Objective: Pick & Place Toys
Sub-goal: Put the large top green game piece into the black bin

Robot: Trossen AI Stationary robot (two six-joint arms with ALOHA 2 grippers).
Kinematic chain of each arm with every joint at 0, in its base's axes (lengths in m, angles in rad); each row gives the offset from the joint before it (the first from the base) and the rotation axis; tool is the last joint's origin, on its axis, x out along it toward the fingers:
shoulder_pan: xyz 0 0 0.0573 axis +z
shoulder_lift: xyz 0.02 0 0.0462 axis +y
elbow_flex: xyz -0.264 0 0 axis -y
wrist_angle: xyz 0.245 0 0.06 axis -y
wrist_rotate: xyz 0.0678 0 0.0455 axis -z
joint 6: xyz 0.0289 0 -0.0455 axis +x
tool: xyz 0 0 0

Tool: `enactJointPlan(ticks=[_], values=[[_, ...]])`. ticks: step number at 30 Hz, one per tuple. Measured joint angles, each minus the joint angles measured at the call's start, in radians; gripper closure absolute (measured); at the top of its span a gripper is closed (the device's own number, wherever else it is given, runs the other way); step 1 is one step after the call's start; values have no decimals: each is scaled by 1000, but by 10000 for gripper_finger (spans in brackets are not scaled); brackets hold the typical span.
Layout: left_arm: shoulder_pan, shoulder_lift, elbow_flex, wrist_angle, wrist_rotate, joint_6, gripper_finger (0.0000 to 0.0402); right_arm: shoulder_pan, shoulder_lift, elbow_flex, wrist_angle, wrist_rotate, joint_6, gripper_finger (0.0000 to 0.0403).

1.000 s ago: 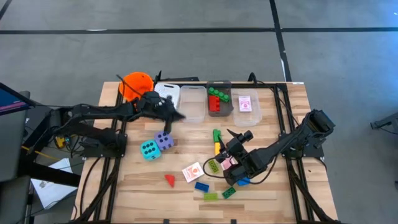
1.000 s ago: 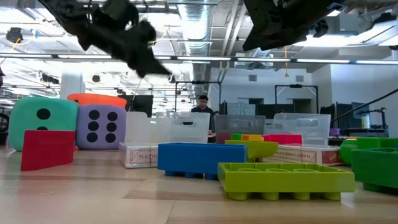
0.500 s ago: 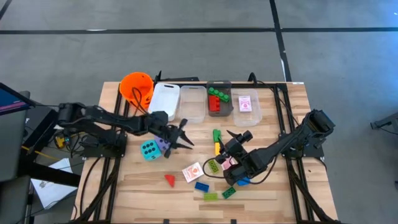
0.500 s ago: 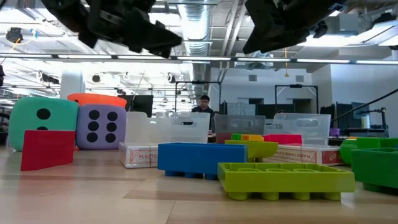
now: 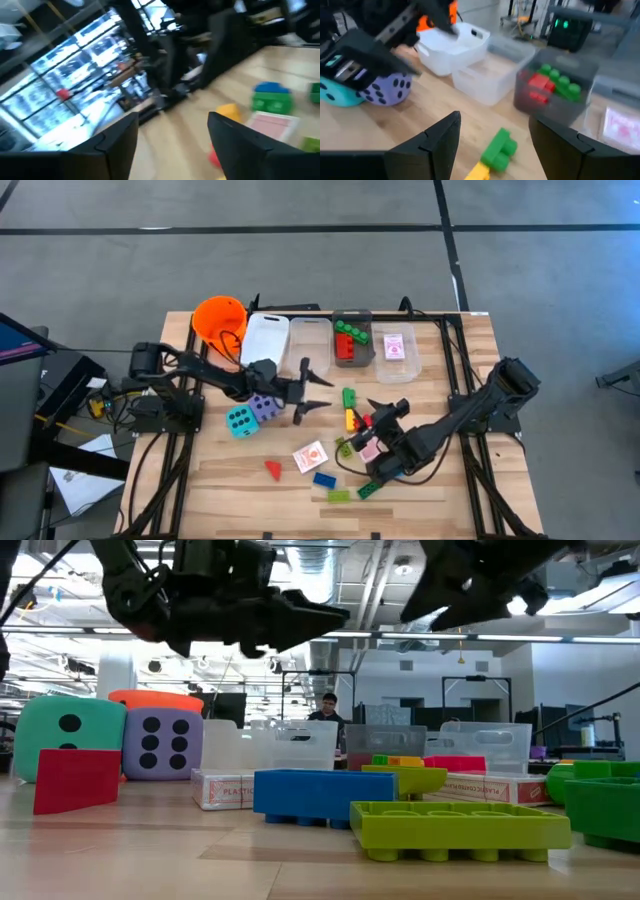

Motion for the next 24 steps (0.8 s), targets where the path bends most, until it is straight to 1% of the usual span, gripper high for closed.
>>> enactJointPlan(ticks=[1,3,6,9,12,15,18,21,24], values=[[2,1,16,-12,-13,0,163,0,-4,0,-29,-6,39,171],[12,-3,58,-96,-11,0,157,-2,-7,1,-86,-16,109,171],[23,-3,151,-331,26,6,156,-14,-14,0,-185,-36,210,171],[28,7,274,-594,61,78,158,-30,-21,1,-250,-75,283,171],[28,35,380,-786,65,152,160,-31,-35,1,-299,-119,325,171],[28,68,473,-886,66,207,160,-20,-50,1,-350,-165,357,171],[28,116,539,-954,65,216,160,6,-74,1,-410,-181,399,171],[28,164,581,-997,66,234,160,31,-95,2,-466,-182,429,171],[28,201,581,-1021,44,227,160,51,-114,3,-481,-183,420,171]])
